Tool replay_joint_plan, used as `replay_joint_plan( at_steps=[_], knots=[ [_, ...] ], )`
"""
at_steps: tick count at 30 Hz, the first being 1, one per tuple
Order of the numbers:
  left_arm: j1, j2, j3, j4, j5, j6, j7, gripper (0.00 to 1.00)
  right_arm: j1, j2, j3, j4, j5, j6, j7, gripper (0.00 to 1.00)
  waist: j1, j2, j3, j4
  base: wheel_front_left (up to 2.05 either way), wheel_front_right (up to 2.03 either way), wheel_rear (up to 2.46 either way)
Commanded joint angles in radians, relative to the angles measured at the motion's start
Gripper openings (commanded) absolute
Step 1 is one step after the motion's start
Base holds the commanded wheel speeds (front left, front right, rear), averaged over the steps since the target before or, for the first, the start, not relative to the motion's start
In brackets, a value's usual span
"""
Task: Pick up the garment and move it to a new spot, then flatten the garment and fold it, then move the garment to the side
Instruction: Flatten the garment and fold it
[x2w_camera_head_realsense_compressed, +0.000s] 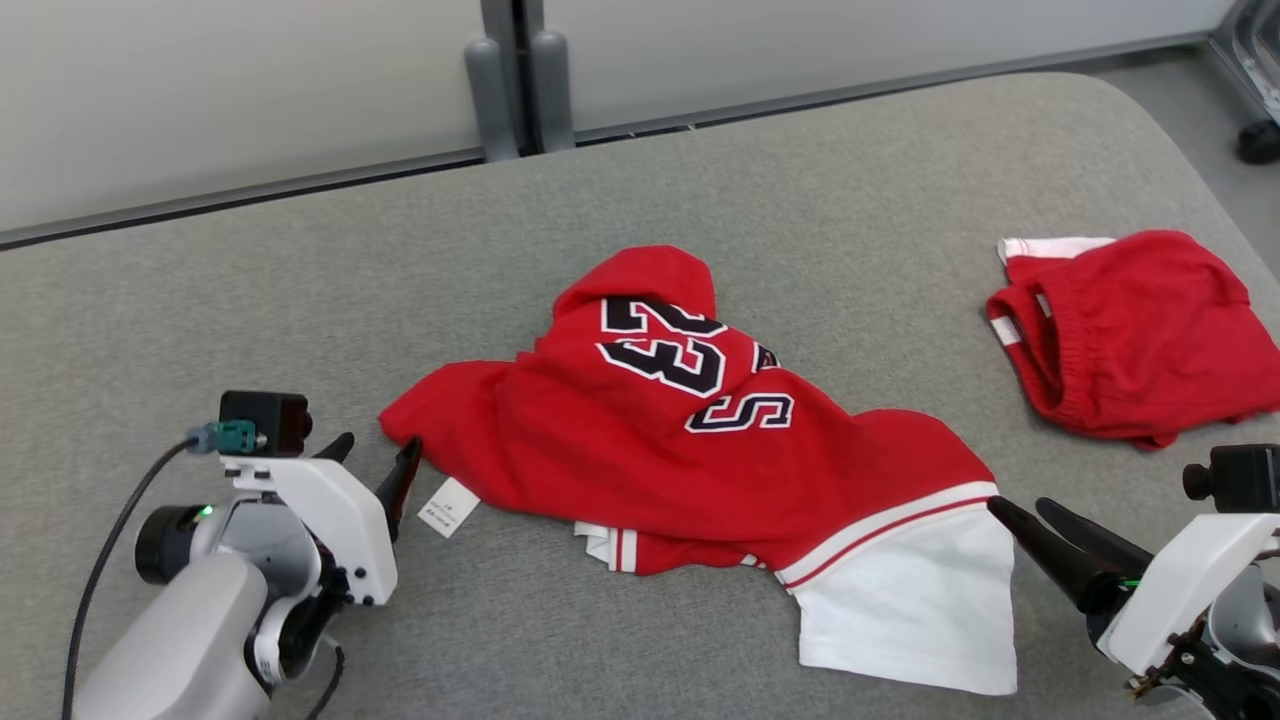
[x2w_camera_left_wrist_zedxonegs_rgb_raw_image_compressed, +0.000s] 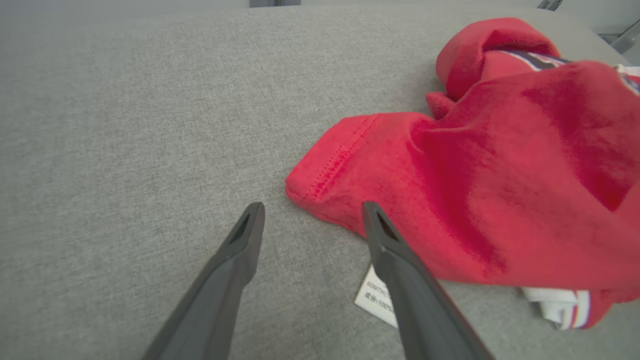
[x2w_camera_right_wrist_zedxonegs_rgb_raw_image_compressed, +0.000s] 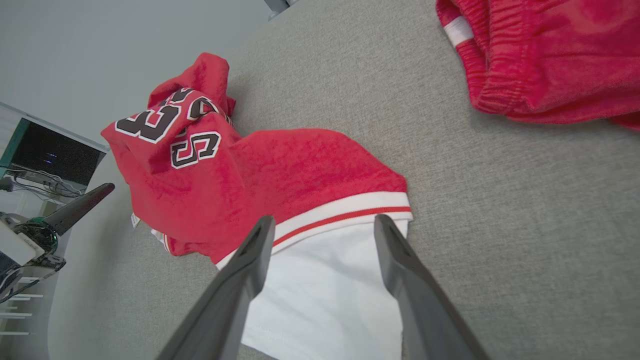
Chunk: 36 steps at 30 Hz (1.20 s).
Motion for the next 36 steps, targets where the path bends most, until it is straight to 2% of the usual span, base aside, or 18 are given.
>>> replay_joint_plan(
  at_steps=[1,10,11,12,13,15,18,26,30,36],
  knots=[
    [-0.039,0.007,-0.009,0.029,0.000,-0.016,0.029,1.00,-0.004,0.011,-0.007,-0.005,-0.012,0.000,-0.012,1.00,0.0000,0.0000,0.027,-0.028,0.00,0.00,0.00],
    [-0.145,-0.012,-0.024,0.207,-0.036,-0.054,0.150,1.00,-0.016,0.077,-0.025,-0.010,-0.048,0.000,-0.024,1.00,0.0000,0.0000,0.069,-0.082,0.00,0.00,0.00],
    [-0.149,-0.017,-0.026,0.217,-0.038,-0.062,0.152,0.82,-0.017,0.083,-0.027,-0.010,-0.052,0.000,-0.024,1.00,0.0000,0.0000,0.070,-0.084,0.00,0.00,0.00],
    [-0.153,-0.022,-0.026,0.222,-0.040,-0.070,0.143,0.36,-0.016,0.088,-0.029,-0.009,-0.055,0.000,-0.024,1.00,0.0000,0.0000,0.070,-0.085,0.00,0.00,0.00],
    [-0.159,-0.027,-0.024,0.225,-0.041,-0.076,0.131,0.00,-0.014,0.092,-0.031,-0.007,-0.058,0.000,-0.025,1.00,0.0000,0.0000,0.068,-0.084,0.00,0.00,0.00],
    [-0.157,-0.035,-0.032,0.232,-0.040,-0.095,0.118,0.00,-0.002,0.099,-0.038,0.000,-0.066,0.000,-0.027,1.00,0.0000,0.0000,0.055,-0.069,0.00,0.00,0.00],
    [-0.150,-0.037,-0.037,0.219,-0.034,-0.100,0.102,0.00,0.005,0.101,-0.048,-0.001,-0.075,0.000,-0.030,1.00,0.0000,0.0000,0.038,-0.040,0.00,0.00,0.00],
    [-0.084,-0.002,-0.046,0.121,-0.035,-0.070,0.120,0.00,0.030,0.084,-0.079,0.001,-0.088,0.000,-0.008,1.00,0.0000,0.0000,-0.013,0.057,0.00,0.00,0.00],
    [-0.007,0.037,-0.042,0.009,-0.051,-0.035,0.149,0.00,0.047,0.082,-0.103,0.004,-0.098,0.000,0.004,1.00,0.0000,0.0000,-0.037,0.110,0.00,0.00,0.00],
    [0.134,0.102,-0.023,-0.165,-0.074,0.051,0.178,0.00,0.075,0.094,-0.131,0.002,-0.116,0.000,0.018,1.00,0.0000,0.0000,-0.066,0.180,0.00,0.00,0.00]
  ],
)
